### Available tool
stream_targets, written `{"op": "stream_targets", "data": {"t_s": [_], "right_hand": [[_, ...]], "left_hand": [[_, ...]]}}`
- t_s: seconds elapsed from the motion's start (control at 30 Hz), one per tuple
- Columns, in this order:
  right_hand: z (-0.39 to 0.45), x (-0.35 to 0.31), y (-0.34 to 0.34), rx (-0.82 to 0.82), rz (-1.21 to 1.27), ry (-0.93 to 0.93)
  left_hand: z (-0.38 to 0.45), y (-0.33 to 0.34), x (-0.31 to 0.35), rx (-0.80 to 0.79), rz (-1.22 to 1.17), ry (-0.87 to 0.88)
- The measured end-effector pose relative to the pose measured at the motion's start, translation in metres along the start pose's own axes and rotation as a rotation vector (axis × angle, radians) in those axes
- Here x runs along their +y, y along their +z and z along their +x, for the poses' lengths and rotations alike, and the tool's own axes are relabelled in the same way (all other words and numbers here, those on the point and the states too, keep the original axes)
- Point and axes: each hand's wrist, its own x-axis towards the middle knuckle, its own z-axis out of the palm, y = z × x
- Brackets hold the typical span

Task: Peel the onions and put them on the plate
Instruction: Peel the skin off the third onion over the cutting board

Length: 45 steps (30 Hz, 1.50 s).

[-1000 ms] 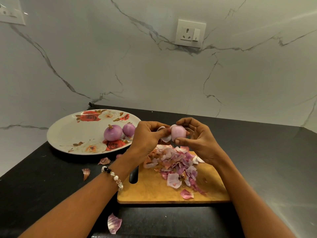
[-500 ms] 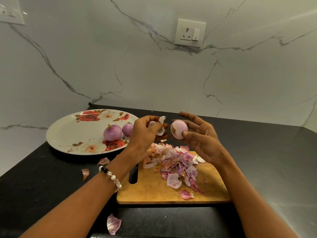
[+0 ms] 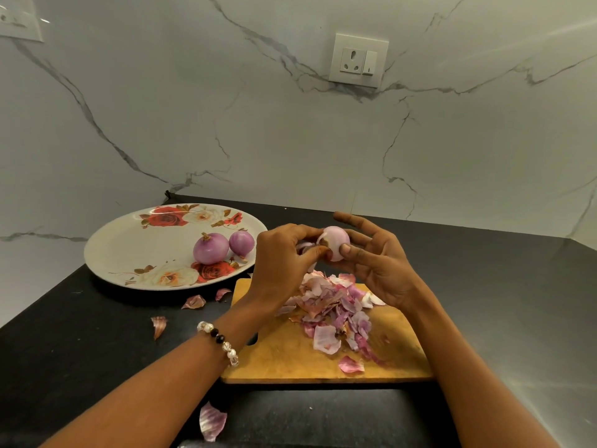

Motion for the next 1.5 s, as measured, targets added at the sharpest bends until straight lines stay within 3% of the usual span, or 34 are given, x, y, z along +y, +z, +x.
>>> {"op": "stream_targets", "data": {"t_s": [0.13, 0.3, 0.5, 0.7, 0.9, 1.2, 1.5], "right_hand": [[-0.001, 0.001, 0.001, -0.014, 0.002, 0.021], [-0.003, -0.001, 0.001, -0.065, -0.02, 0.047], [-0.004, -0.003, -0.001, -0.08, -0.026, 0.069], [-0.004, -0.005, 0.003, 0.04, 0.05, 0.025], [-0.002, -0.007, -0.001, 0.112, 0.181, 0.035], [-0.002, -0.001, 0.0, 0.09, -0.132, 0.002], [-0.004, 0.001, 0.001, 0.084, -0.274, -0.03]], "left_hand": [[0.003, -0.004, 0.0, -0.017, -0.014, -0.016], [0.008, -0.013, -0.002, -0.159, -0.104, -0.158], [0.009, -0.013, -0.004, -0.285, -0.136, -0.14], [0.0, 0.003, -0.004, -0.25, -0.026, 0.113], [0.003, -0.003, -0.002, -0.17, -0.137, -0.023], [0.001, -0.002, -0.001, -0.138, -0.083, -0.108], [0.0, -0.004, -0.008, -0.152, 0.071, 0.105]]}}
